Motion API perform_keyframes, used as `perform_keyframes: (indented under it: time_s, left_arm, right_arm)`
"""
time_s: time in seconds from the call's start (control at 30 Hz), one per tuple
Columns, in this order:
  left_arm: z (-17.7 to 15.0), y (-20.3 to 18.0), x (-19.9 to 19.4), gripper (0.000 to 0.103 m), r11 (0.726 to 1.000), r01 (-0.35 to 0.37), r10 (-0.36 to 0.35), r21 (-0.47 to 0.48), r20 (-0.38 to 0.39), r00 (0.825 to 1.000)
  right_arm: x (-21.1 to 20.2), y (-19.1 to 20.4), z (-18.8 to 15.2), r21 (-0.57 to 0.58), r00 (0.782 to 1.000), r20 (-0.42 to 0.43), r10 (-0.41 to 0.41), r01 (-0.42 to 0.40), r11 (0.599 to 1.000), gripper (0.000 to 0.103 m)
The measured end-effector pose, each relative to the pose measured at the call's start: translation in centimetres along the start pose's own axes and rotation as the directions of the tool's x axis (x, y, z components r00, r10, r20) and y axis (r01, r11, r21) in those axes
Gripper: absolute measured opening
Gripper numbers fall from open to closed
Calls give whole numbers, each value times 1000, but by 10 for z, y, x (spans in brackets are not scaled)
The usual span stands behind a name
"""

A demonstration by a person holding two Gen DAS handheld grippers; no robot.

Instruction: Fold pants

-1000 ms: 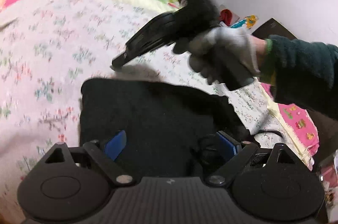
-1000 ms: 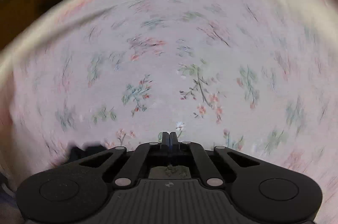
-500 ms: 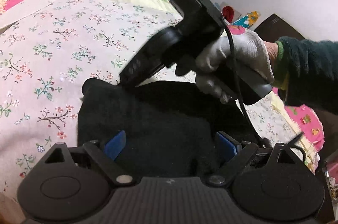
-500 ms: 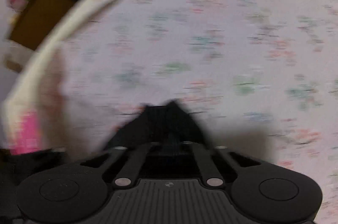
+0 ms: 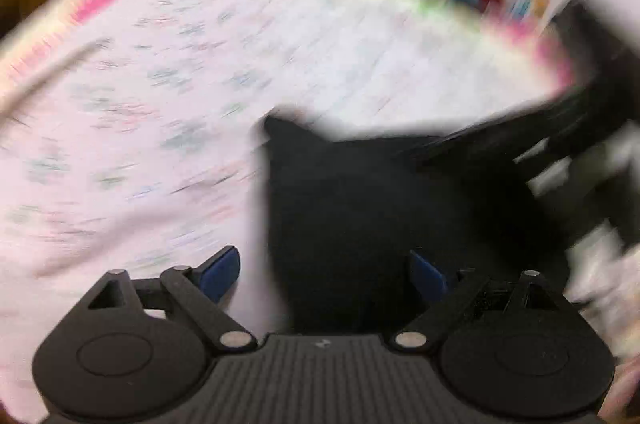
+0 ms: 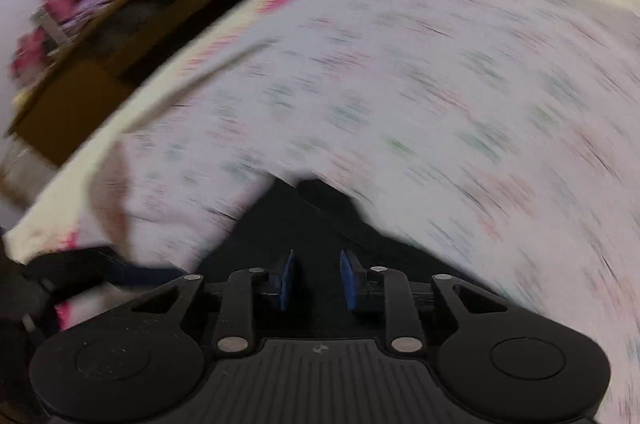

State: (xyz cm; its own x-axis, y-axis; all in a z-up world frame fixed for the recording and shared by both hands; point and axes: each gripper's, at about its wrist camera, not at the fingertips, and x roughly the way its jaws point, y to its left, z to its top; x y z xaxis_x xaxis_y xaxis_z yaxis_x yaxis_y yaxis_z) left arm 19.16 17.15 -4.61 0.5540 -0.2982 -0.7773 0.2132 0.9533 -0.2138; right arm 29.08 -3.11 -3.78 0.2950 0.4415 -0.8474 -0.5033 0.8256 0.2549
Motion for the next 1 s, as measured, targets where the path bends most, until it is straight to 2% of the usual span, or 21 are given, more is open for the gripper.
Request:
perform_keyframes:
  time_s: [0.03, 0.1, 0.13, 0.23, 0.27, 0.3, 0.37, 0.43, 0.47, 0.53, 0.57, 0.63, 0.67, 0.7, 0.77, 0.83, 0.87, 0.9, 1.0]
  left_arm:
    - [-5, 3, -1, 99, 1000, -11, 11, 13, -5, 1000]
    - [-8, 13, -10, 99, 999, 13, -14, -49, -6, 1000]
    - [-8, 14, -14, 99, 998, 0, 0, -63, -2, 1000]
    - [-4, -2, -31, 97, 996, -78, 80, -31, 74, 994]
    - [-4, -9, -36, 97, 996, -92, 94, -20, 111, 989]
    - [-3, -19, -41, 97, 996, -88, 89, -10, 153, 984]
    - [-2, -38, -41, 97, 998, -61, 56, 16, 211, 976]
    - [-4, -61, -34, 97, 995, -46, 21, 93, 247, 969]
    - [-8, -69, -30, 97, 992, -30, -2, 127, 244, 970]
    - [-25, -82, -22, 97, 986, 18, -52, 164, 208, 977]
    - [-38, -85, -18, 97, 982, 15, -49, 187, 178, 983]
    - [-64, -91, -17, 96, 955, -73, 24, 288, 170, 985]
    - [-74, -92, -20, 96, 938, -112, 53, 327, 183, 982]
    - [-79, -93, -25, 96, 931, -148, 87, 334, 189, 978]
    - [-85, -88, -36, 96, 945, -187, 141, 268, 181, 973]
    - [-94, -83, -56, 96, 968, -180, 147, 177, 184, 972]
    - [-100, -83, -68, 96, 978, -157, 129, 139, 195, 972]
    - [-106, -87, -82, 96, 986, -133, 108, 103, 218, 970]
    - [-117, -112, -118, 96, 990, -109, 80, 89, 283, 956]
  right_arm:
    - [-6, -9, -9, 21, 1000, 7, -28, 28, 999, 0]
    - [-19, -30, -21, 80, 998, 2, -64, 64, 995, 0]
    - [-30, -35, -26, 102, 997, 9, -79, 78, 992, 0]
    - [-68, -14, -38, 69, 987, 98, -130, 124, 990, 1]
    - [-77, -6, -44, 39, 980, 141, -141, 137, 990, 13]
    - [-84, 7, -52, 14, 974, 186, -128, 128, 992, 21]
    - [-87, 20, -65, -11, 964, 247, -95, 101, 995, 22]
    - [-89, 34, -84, -86, 936, 327, -128, 165, 983, 22]
    - [-89, 34, -91, -93, 938, 325, -122, 160, 983, 24]
    - [-80, 25, -109, -60, 960, 272, -74, 94, 994, 21]
    - [-77, 21, -120, -60, 964, 251, -91, 109, 992, 20]
    - [-77, 10, -144, -64, 959, 242, -146, 166, 984, 6]
    - [-80, 3, -151, -42, 959, 243, -147, 162, 986, 0]
    - [-84, 0, -157, -9, 956, 252, -151, 158, 987, 0]
    - [-100, 3, -164, 23, 941, 290, -173, 174, 984, 0]
    - [-125, 17, -175, 54, 914, 349, -205, 199, 979, 1]
    - [-138, 23, -182, 70, 903, 375, -207, 195, 978, 21]
    - [-152, 32, -193, 94, 885, 408, -224, 203, 975, 30]
    - [-183, 60, -228, 148, 844, 470, -259, 214, 965, 31]
